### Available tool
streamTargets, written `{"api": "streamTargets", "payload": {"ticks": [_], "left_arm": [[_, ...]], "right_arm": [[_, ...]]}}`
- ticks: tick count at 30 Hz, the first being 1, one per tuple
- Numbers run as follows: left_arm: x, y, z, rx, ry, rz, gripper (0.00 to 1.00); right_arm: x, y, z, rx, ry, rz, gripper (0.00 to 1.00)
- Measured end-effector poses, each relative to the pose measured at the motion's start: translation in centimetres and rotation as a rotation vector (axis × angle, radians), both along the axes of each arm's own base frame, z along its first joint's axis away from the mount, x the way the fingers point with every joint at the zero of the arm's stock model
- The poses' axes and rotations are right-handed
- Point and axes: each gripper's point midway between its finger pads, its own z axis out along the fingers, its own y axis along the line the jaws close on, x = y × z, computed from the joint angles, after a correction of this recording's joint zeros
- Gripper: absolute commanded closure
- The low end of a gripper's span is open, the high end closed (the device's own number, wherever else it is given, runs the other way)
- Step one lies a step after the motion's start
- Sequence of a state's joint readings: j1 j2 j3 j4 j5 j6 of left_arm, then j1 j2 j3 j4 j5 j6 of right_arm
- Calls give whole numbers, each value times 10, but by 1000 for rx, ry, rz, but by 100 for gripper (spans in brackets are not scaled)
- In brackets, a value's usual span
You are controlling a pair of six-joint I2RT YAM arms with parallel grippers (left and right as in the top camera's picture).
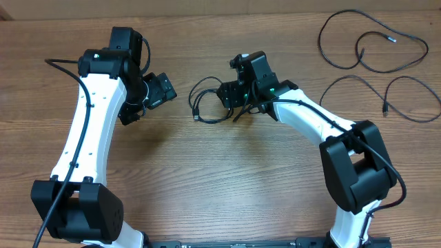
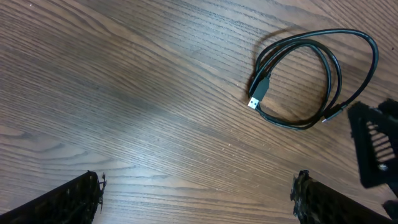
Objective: Untangle cables
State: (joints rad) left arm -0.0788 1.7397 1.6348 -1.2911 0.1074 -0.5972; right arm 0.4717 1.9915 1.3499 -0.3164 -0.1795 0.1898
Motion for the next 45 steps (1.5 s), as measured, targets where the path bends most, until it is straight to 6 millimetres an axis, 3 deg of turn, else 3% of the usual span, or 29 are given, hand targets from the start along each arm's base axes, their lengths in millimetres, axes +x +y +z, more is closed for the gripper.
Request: {"api": "streamTargets", "payload": {"ticks": [5,7,12,18,21,25,29,33,40,45], "left_arm": [[0,0,0,0,0,0,0],[0,0,0,0,0,0,0],[0,0,0,0,0,0,0],[0,0,0,0,0,0,0],[0,0,0,0,0,0,0],[0,0,0,0,1,0,1],[0,0,0,0,0,0,0],[0,0,0,0,0,0,0],[0,0,0,0,0,0,0],[0,0,0,0,0,0,0]], "right_arm": [[0,1,-16,-20,8,22,41],[2,3,-19,-21,1,28,47],[5,8,-20,-14,-19,35,61],[5,8,-21,-16,-18,37,62],[5,8,-22,-17,-19,39,73],[5,8,-22,-14,-15,34,80],[5,8,-23,-15,-15,35,82],[6,8,-23,-13,-17,33,69],[5,9,-23,-10,-15,35,96],[3,12,-22,0,-10,47,96]]}}
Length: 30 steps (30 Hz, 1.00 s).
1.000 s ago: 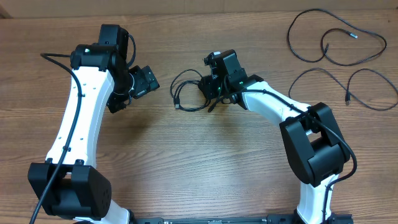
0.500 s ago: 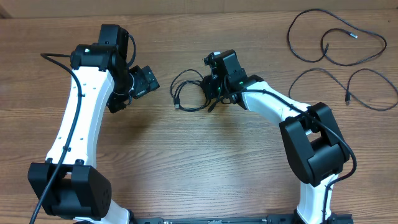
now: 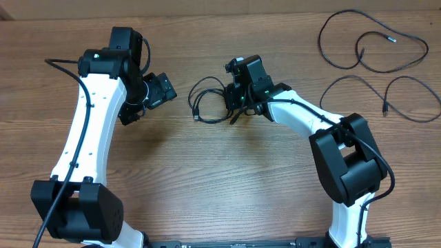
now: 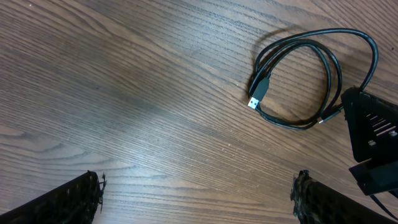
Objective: Untangle cables
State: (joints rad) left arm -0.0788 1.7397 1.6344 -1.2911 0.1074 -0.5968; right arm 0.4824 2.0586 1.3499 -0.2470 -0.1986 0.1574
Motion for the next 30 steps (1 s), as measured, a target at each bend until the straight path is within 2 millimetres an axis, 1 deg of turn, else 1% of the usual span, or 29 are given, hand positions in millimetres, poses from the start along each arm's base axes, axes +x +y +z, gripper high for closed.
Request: {"api": "streamTargets", "payload": {"ticks": [5,7,9,11,12,14,15,17,18,19,21,24,25,30], "left_arm": [[0,0,0,0,0,0,0],[0,0,0,0,0,0,6],[0,0,0,-1,0,2,7],[0,0,0,-2,1,3,6],[0,-1,0,-6,0,1,6],[0,-3,0,-14,-1,-7,6],[0,-4,1,-20,-2,-12,6],[0,-6,1,-31,-4,-22,6],[0,-9,1,-38,-5,-35,6],[0,-10,1,-40,-4,-41,7],[-1,-14,1,-45,-4,-52,6],[-3,-24,1,-49,-3,-80,7],[-3,-27,1,-49,-4,-90,8],[-6,-43,2,-49,-7,-153,8]], "right_arm": [[1,2,3,17,6,-13,96],[4,2,9,32,4,-28,96],[5,1,22,49,-9,-41,96],[6,-1,48,72,-44,-49,96],[6,-2,66,89,-71,-53,96],[2,-6,119,138,-150,-59,96],[1,-8,133,151,-171,-61,96],[-6,-12,179,191,-243,-61,96],[-14,-16,214,224,-304,-60,96],[-19,-18,231,240,-331,-59,96],[-31,-24,258,264,-370,-58,96],[-44,-30,280,291,-393,-63,96],[-47,-31,284,299,-394,-67,96],[-51,-34,293,313,-400,-79,96]]}}
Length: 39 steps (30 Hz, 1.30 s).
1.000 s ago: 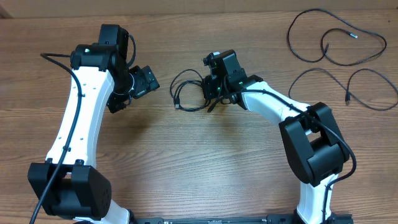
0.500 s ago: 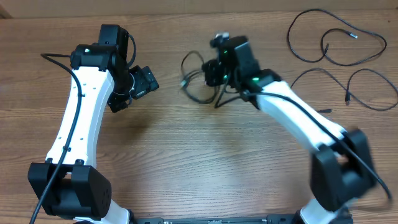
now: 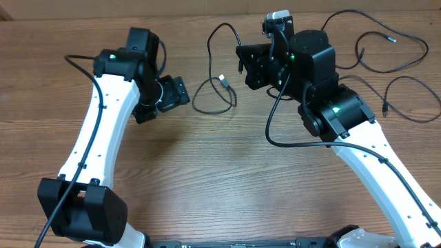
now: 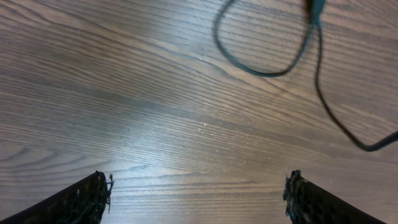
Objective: Untangle cables
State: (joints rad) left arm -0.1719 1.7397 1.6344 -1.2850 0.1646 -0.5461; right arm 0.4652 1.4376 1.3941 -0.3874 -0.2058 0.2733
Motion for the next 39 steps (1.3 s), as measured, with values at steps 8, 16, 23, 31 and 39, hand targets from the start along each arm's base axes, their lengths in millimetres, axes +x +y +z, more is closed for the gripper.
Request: {"api": "streamTargets", "payload": {"ticks": [8,16,23,31,39], "left_arm": [[-1,-6,0,0,-2,-21,6],[-1,-6,0,1,-4,-24,1],[-1,-6,0,1,-3,-24,0],[1,-7,0,-1,-11,-24,4],[0,-6,0,0,-7,-24,2]], "right_arm": [[0,-18,16,6,-29,-100,96],[-13,-84,39,-74,-80,-393,96],[-28,-156,-15,-245,136,-654,96],[-35,-132,-61,-182,367,-532,96],[-30,-122,-86,-192,448,-507,96]]}}
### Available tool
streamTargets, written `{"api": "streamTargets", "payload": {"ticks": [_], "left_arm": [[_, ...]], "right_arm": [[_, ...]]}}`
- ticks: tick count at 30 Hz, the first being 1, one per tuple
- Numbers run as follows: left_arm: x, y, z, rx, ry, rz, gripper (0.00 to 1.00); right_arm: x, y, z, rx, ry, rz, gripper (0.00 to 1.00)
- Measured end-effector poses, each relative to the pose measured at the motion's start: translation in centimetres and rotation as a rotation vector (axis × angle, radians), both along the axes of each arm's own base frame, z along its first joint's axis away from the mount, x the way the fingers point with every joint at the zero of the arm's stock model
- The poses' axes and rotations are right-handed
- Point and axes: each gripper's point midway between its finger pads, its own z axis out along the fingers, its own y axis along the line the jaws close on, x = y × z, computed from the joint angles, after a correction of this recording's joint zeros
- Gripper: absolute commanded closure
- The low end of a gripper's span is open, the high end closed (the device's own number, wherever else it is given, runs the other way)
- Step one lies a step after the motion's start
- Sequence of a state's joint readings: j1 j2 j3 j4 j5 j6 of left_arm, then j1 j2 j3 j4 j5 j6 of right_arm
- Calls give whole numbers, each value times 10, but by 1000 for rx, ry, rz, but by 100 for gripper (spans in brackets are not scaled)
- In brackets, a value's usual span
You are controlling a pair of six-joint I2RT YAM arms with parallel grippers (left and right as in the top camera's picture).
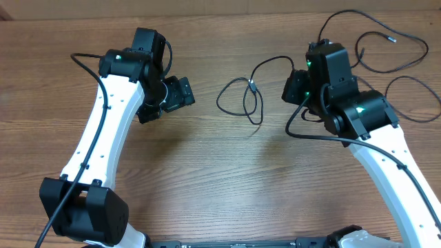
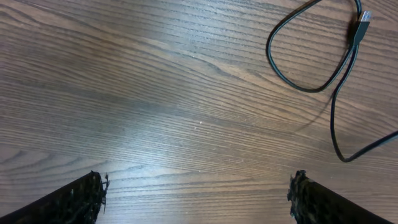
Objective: Untangle cables
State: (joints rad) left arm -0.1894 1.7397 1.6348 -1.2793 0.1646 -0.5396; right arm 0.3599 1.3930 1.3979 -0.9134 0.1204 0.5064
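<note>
A black USB cable (image 1: 275,59) trails left from my right gripper (image 1: 296,77) in the overhead view. It runs into a loose loop with its USB plug (image 1: 252,86) near the table's middle. The right gripper is shut on the cable's end, its fingers mostly hidden under the wrist. My left gripper (image 1: 180,93) hovers left of the loop, open and holding nothing. In the left wrist view the cable loop (image 2: 269,50) and plug (image 2: 362,22) lie at the upper right, well beyond the left gripper (image 2: 199,199).
Two more thin black cables lie at the back right of the table. One is a big loop (image 1: 355,11) and the other a wavy line (image 1: 406,78) passing behind the right arm. The wooden table (image 1: 207,179) stretches toward the front.
My right gripper has moved to the right and back down with the cable, pulling the loop and plug rightward. The left gripper has shifted slightly right and still stands open.
The cable lay as a tight coil at the table's middle, with my right gripper beside it and then at the coil's right edge. Then the right gripper was raised at the back with the cable hanging from it, uncoiled. Now the cable lies stretched rightward in a loose loop.
</note>
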Motion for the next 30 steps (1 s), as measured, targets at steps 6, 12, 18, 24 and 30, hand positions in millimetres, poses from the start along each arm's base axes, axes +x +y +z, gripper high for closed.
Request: {"api": "streamTargets", "payload": {"ticks": [6,12,18,24,30], "left_arm": [[2,0,0,-1,-6,0,2],[3,-1,0,-2,-11,0,2],[4,-1,1,-3,-15,0,1],[5,-1,1,-4,-19,0,1],[5,-1,1,-4,-19,0,1]], "right_arm": [[6,-5,-6,-11,6,-50,96],[12,4,-29,-1,74,-36,96],[9,5,-58,-31,173,-30,96],[0,5,-71,-42,238,-22,96],[-8,8,-76,-28,284,1,96]]}}
